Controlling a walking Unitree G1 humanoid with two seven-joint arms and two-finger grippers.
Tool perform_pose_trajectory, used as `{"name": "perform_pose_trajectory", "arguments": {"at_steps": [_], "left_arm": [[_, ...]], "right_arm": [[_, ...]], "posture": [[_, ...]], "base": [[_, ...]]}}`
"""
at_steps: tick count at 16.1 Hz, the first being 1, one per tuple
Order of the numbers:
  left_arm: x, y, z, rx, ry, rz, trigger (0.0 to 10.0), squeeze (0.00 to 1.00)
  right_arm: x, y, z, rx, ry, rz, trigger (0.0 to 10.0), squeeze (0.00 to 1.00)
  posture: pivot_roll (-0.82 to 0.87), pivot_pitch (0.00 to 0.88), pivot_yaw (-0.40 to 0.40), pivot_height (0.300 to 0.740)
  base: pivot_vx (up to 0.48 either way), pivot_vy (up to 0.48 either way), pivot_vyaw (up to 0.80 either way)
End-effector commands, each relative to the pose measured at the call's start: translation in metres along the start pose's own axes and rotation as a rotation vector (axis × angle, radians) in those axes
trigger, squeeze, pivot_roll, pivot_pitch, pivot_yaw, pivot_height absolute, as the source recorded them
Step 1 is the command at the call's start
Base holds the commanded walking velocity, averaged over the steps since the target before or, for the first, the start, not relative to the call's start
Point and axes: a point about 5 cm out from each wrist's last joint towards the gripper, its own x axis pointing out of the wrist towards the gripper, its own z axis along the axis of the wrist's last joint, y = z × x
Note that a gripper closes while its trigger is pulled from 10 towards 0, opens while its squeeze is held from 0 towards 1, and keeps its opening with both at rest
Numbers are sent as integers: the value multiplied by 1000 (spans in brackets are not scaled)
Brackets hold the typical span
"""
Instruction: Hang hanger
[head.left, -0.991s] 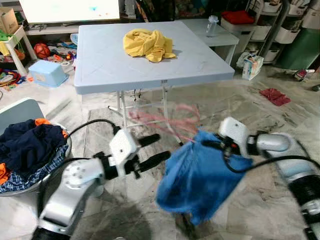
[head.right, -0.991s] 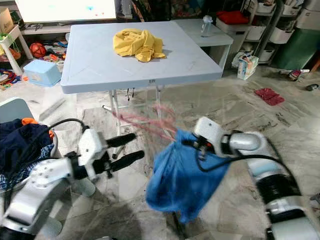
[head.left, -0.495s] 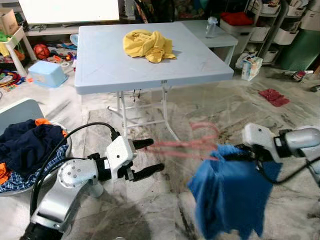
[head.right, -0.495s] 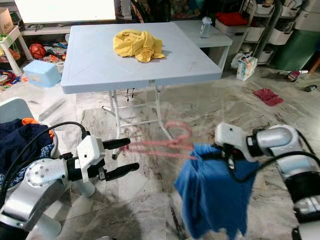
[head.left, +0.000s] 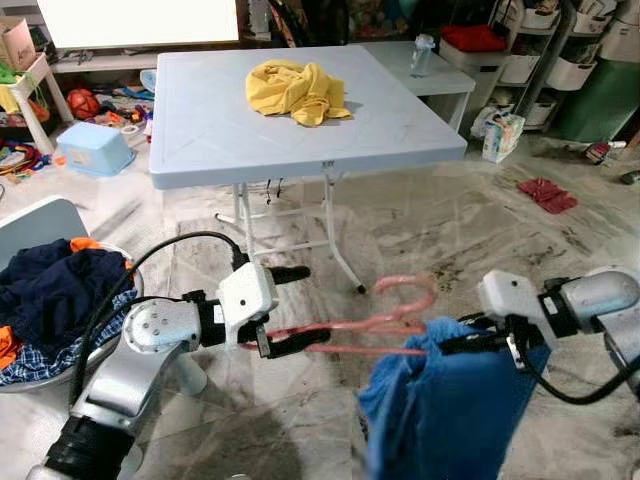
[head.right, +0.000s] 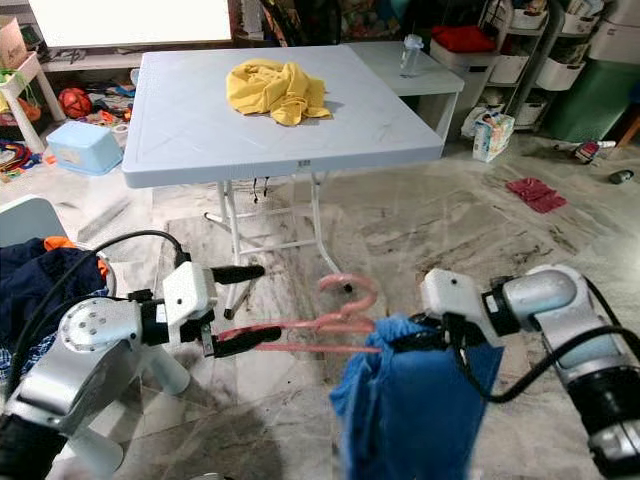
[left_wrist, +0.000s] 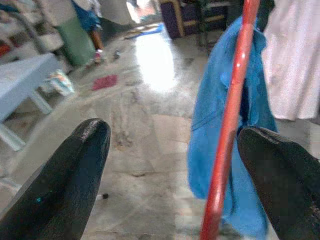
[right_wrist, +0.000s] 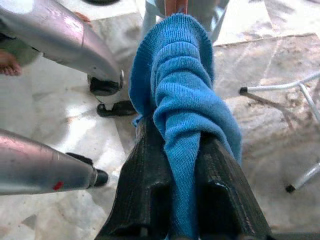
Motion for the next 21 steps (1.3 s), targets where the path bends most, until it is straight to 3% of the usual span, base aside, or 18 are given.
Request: {"name": "perform_pose_trajectory", "arguments": {"at_steps": [1, 3, 4, 5, 8, 13, 21], "left_arm": [[4, -1, -1, -2, 11, -48, 10000, 0], [6, -6, -3, -44, 13, -118, 10000, 0], [6, -5, -7, -35, 31, -134, 6549, 0], [7, -4, -8, -55, 28, -144, 0, 0], [10, 5, -9, -51, 36, -173, 0, 0], [11, 3, -11, -70, 80, -290, 0, 0], [15, 5, -16, -72, 110, -325, 0, 0]], "right_arm": [[-3, -1, 9, -35, -18, 8, 10000, 0], [-4, -1, 12, -47, -22, 5, 10000, 0], [-4, -2, 15, -60, -26, -10, 10000, 0], [-3, -3, 15, -60, -27, -17, 10000, 0], [-2, 2, 11, -55, 2, -8, 10000, 0], [2, 0, 13, -63, 6, -15, 10000, 0], [5, -5, 18, -86, -16, -50, 10000, 0]], "posture": [[5, 8, -49, 740], [2, 8, -47, 740], [-3, 9, -45, 740], [-3, 9, -45, 740], [-10, 8, -43, 740], [-15, 11, -41, 740], [-23, 19, -47, 740]], "base": [[0, 0, 0], [0, 0, 0], [0, 0, 0], [0, 0, 0], [0, 0, 0], [0, 0, 0], [0, 0, 0]]}}
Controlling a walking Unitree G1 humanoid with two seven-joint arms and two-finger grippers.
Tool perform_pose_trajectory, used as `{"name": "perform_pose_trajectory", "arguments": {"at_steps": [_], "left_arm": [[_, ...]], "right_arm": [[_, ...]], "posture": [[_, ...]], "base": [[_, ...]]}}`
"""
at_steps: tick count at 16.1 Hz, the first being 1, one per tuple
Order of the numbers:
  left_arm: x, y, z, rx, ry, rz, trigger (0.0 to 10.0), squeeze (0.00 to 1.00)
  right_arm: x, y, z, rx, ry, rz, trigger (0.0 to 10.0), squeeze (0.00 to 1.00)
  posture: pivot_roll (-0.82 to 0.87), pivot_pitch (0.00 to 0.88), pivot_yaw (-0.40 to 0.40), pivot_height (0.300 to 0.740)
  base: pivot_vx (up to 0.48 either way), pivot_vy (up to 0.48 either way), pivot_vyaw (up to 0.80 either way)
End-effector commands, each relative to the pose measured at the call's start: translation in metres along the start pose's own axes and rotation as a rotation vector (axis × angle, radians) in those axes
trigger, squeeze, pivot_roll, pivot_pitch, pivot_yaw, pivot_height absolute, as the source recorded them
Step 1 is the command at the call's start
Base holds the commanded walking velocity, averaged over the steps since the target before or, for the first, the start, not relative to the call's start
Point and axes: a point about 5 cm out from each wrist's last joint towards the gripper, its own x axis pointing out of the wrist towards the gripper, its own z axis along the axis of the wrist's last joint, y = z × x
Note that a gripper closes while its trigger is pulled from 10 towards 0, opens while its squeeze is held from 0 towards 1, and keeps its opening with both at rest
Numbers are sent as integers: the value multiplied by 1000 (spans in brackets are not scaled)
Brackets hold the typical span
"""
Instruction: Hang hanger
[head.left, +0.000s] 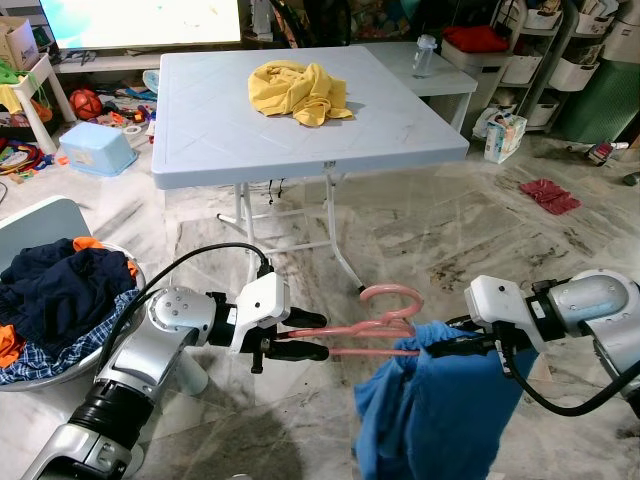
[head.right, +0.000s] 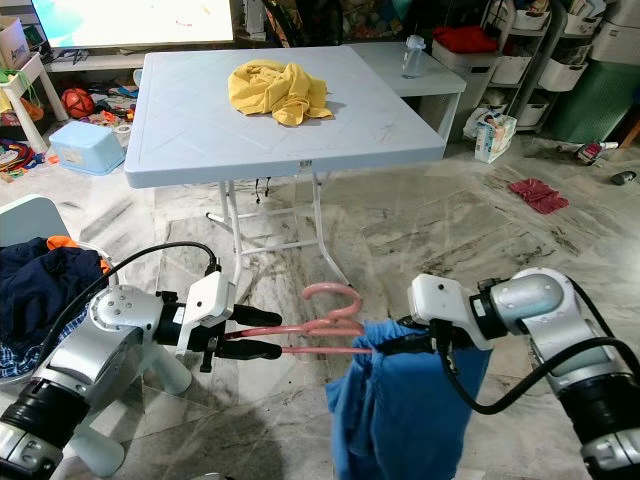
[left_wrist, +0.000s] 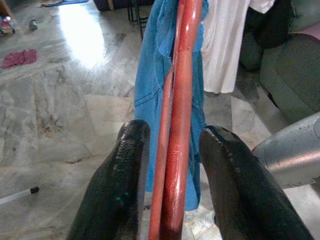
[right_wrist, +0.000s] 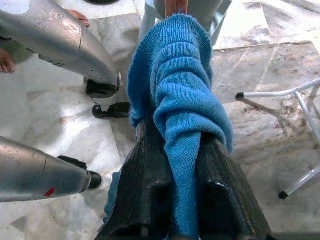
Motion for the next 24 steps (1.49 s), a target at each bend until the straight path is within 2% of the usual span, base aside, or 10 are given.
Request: {"name": "perform_pose_trajectory", "arguments": {"at_steps": [1, 3, 12, 13, 15, 16, 18, 20, 21, 24], "left_arm": [[3, 0, 0, 18, 34, -25, 0, 0], [6, -3, -3, 13, 44, -43, 0, 0], [8, 6, -4, 27, 63, -29, 0, 0], [9, 7, -6, 16, 64, -16, 0, 0], [9, 6, -8, 7, 67, -17, 0, 0], [9, 4, -10, -7, 56, -3, 0, 0], [7, 1, -15, -23, 47, 16, 0, 0], [9, -5, -21, -59, 23, 37, 0, 0], [12, -10, -23, -75, 1, 67, 0, 0], [16, -15, -23, -113, -62, 115, 0, 0]], "right_arm": [[-5, -8, 14, -58, -27, -45, 10000, 0], [-3, -11, 17, -60, -44, -57, 10000, 0], [1, -16, 24, -86, -72, -101, 10000, 0], [1, -22, 25, -113, -79, -163, 10000, 0], [1, -28, 26, -116, -89, -196, 10000, 0], [2, -30, 28, -86, -103, -193, 10000, 1000], [4, -33, 29, -80, -113, -190, 10000, 1000], [8, -42, 27, -105, -107, -260, 10000, 1000], [9, -49, 26, -148, -71, -329, 10000, 1000], [9, -56, 28, -156, -76, -383, 10000, 1000]], "posture": [[-23, 19, -47, 740], [-24, 18, -44, 740], [-23, 7, -37, 740], [-24, 5, -41, 740], [-21, 11, -45, 740], [-19, 8, -46, 740], [-17, 8, -49, 740], [-14, 8, -58, 740], [-11, 8, -63, 740], [-9, 9, -72, 740]], "base": [[0, 0, 0], [0, 0, 0], [0, 0, 0], [0, 0, 0], [0, 0, 0], [0, 0, 0], [0, 0, 0], [0, 0, 0], [0, 0, 0], [0, 0, 0]]}}
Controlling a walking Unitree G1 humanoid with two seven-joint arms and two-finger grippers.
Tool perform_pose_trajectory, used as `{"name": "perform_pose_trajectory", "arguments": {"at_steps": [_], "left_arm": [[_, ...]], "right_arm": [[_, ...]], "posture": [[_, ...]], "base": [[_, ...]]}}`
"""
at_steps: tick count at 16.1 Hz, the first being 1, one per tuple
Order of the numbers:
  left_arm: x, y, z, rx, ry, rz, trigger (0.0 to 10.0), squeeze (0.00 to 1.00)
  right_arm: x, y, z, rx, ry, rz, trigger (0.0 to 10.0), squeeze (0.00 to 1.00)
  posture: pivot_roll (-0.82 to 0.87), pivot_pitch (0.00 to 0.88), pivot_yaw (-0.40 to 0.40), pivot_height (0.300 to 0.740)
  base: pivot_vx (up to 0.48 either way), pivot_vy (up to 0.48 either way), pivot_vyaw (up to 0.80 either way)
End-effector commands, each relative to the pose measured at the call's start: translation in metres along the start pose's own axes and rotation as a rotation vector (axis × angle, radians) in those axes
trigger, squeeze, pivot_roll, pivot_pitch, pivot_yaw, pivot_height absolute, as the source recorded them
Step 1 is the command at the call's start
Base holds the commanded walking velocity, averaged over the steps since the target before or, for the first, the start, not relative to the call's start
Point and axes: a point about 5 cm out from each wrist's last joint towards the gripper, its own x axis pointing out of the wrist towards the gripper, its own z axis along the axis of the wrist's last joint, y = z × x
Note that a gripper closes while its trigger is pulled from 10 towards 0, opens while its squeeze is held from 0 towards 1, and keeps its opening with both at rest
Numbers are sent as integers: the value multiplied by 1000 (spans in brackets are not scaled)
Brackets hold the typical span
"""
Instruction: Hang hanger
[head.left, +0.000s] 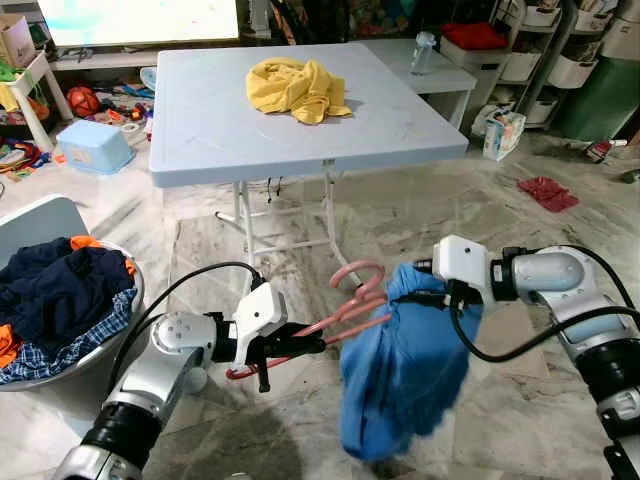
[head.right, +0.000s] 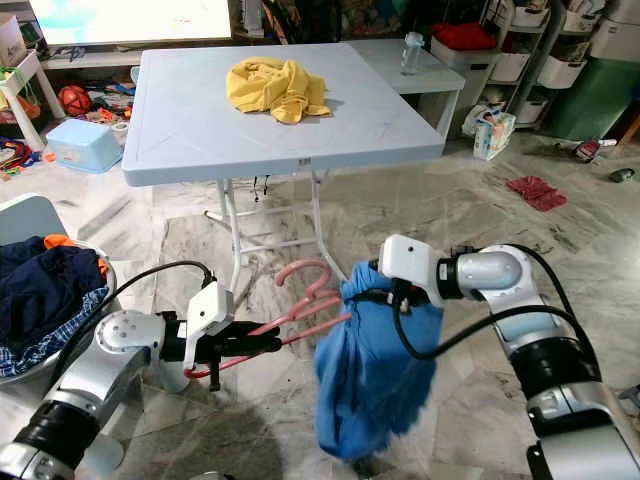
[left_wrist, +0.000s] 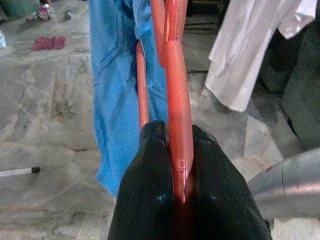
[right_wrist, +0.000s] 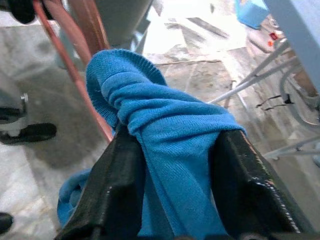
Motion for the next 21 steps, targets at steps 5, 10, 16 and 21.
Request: {"name": "perform_pose_trajectory", "arguments": {"at_steps": [5, 10, 16, 21], "left_arm": [[11, -14, 0, -45, -58, -19, 0, 0], [11, -12, -1, -78, -84, 33, 0, 0], [6, 1, -4, -97, -101, 132, 0, 0], [2, 2, -7, -73, -77, 143, 0, 0]], "right_arm": [[-2, -15, 6, -66, -21, -77, 10000, 1000], [-4, -26, 4, -143, 44, -212, 10000, 1000], [-5, -4, -3, -117, 64, 52, 10000, 1000], [-12, -4, -5, -102, 115, 155, 10000, 1000]], "posture": [[-5, 5, -76, 740], [-8, 5, -72, 740], [-7, 6, -66, 740], [0, 4, -70, 740]], "base": [[0, 0, 0], [0, 0, 0], [0, 0, 0], [0, 0, 0]]}}
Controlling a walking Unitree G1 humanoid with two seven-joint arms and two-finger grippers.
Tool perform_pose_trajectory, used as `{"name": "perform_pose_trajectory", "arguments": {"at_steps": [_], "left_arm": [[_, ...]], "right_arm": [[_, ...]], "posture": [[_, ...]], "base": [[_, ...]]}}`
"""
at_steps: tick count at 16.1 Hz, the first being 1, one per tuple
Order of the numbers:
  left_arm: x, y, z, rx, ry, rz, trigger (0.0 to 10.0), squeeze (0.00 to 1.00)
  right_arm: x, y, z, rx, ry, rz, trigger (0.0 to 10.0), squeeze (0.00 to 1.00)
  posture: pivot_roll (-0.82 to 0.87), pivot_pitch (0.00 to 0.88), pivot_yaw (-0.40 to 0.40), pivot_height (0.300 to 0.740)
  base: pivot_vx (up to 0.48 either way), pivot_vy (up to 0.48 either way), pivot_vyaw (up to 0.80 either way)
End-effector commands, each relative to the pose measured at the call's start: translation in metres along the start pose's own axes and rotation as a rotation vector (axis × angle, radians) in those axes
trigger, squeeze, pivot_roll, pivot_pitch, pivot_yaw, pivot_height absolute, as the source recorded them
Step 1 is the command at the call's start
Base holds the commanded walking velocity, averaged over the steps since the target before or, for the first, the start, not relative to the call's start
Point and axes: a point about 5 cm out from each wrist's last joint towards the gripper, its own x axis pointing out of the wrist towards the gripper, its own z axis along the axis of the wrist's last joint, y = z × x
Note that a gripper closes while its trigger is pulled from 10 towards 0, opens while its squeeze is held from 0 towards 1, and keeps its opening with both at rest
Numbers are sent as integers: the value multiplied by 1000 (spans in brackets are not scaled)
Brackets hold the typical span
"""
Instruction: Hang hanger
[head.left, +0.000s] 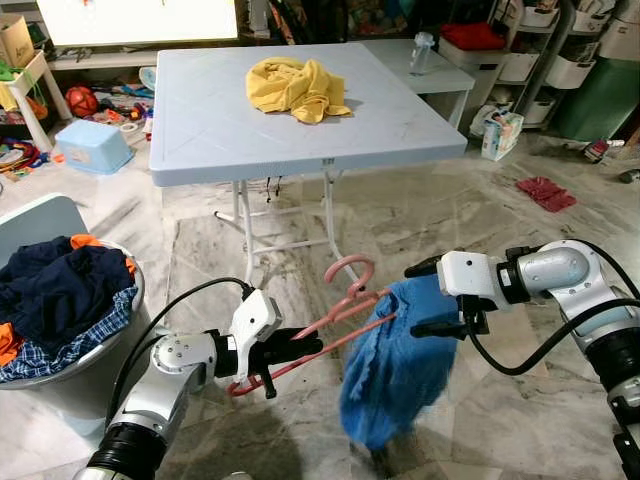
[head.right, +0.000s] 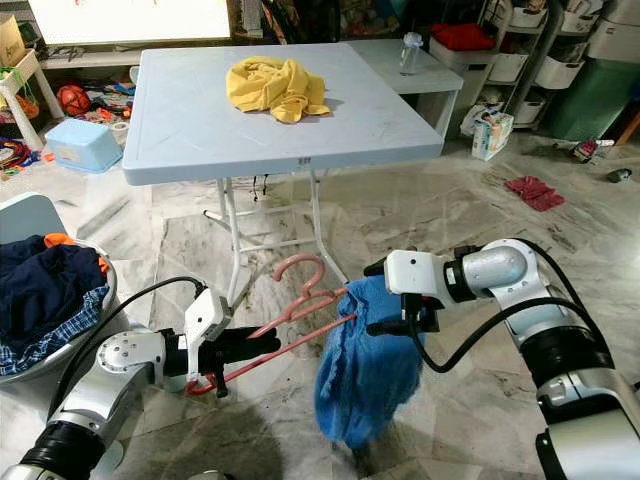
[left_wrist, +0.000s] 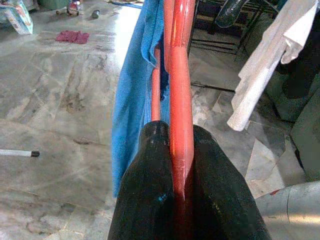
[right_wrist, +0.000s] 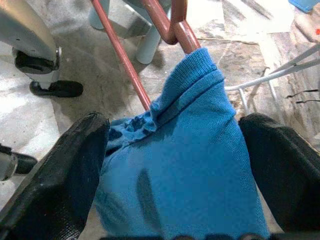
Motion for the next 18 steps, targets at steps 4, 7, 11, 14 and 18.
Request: {"name": "perform_pose_trajectory", "arguments": {"at_steps": [4, 7, 11, 14, 18], "left_arm": [[1, 11, 16, 46, -73, 88, 0, 0], [1, 16, 13, -9, -81, 159, 0, 0], [3, 21, 14, -23, -92, 223, 0, 0], [-2, 35, 21, -64, -140, 318, 0, 0], [2, 33, 29, -57, -168, 300, 0, 0]], "right_arm": [[2, -16, 4, -26, -26, -287, 10000, 965], [6, -25, 5, 40, -66, -531, 10000, 843], [11, -23, 1, 100, -51, -586, 10000, 816], [24, -8, -9, 251, -56, -563, 10000, 282], [54, 14, -15, 495, -92, -550, 10000, 0]], "posture": [[0, 10, -71, 740], [-2, 12, -73, 740], [-3, 10, -73, 740], [-1, 11, -80, 740], [-2, 11, -81, 740]], "base": [[0, 0, 0], [0, 0, 0], [0, 0, 0], [0, 0, 0], [0, 0, 0]]}}
